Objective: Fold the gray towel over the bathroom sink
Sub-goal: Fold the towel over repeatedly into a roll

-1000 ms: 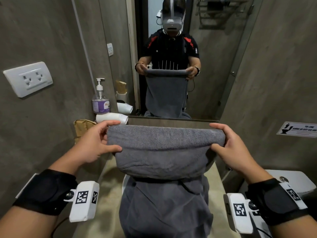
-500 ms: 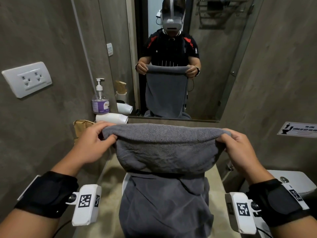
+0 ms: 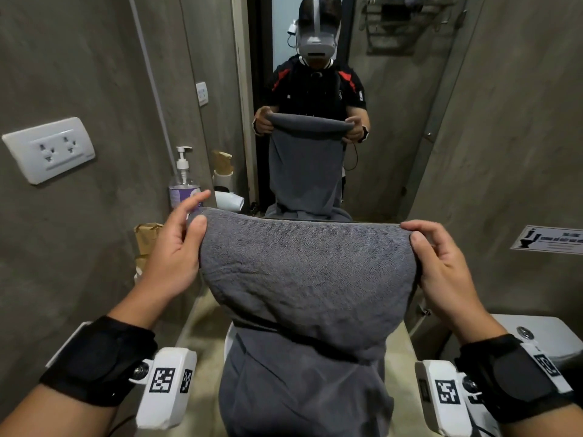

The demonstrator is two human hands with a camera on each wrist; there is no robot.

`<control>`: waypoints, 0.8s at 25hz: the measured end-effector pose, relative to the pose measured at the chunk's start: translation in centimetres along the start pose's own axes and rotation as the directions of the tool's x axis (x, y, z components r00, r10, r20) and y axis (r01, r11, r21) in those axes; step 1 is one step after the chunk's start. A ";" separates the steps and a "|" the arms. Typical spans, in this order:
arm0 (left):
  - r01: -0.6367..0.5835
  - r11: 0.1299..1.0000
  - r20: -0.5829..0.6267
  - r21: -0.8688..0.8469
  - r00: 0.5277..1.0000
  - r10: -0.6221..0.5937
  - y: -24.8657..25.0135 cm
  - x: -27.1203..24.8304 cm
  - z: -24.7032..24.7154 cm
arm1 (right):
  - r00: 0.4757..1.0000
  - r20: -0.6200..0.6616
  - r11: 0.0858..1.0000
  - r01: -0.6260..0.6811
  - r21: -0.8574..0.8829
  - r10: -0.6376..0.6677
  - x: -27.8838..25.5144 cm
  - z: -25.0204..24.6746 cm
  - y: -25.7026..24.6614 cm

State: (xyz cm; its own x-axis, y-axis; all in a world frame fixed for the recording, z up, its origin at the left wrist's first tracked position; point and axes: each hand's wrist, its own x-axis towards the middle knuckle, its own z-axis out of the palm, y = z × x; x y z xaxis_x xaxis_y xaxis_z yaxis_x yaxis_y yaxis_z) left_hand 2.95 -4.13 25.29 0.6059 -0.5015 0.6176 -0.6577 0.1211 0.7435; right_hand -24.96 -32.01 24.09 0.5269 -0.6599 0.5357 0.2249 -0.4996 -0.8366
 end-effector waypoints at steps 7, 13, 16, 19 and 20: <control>0.137 0.990 0.123 -0.041 0.984 -0.131 -1.0 -0.2 -0.9 | 0.958 0.243 0.980 -0.176 0.092 0.150 -0.9 -0.8 0.6; 0.185 0.972 0.400 0.147 0.887 -0.230 -1.3 -0.4 -2.3 | 0.966 0.189 0.967 -0.131 -0.218 0.174 -0.8 0.1 -0.1; 0.025 0.965 0.282 0.262 0.954 -0.101 -1.2 -0.6 -1.7 | 0.975 0.151 0.958 -0.117 -0.263 0.161 -0.6 0.4 -0.3; 0.042 0.962 0.219 0.270 0.970 -0.104 -1.2 -0.8 -2.1 | 0.986 0.103 0.965 -0.102 -0.241 0.130 -0.8 0.4 -0.5; 0.028 0.946 0.210 0.323 0.973 -0.101 -1.3 -0.8 -2.4 | 0.990 0.085 0.970 -0.092 -0.227 0.114 -0.9 0.4 -0.6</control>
State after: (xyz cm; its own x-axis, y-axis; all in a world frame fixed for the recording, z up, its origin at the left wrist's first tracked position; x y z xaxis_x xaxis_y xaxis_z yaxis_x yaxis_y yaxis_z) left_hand 4.36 -1.86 24.45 0.5615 -0.6797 0.4720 -0.7495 -0.1760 0.6382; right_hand -25.21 -30.94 24.06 0.6173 -0.6622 0.4249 -0.0165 -0.5508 -0.8345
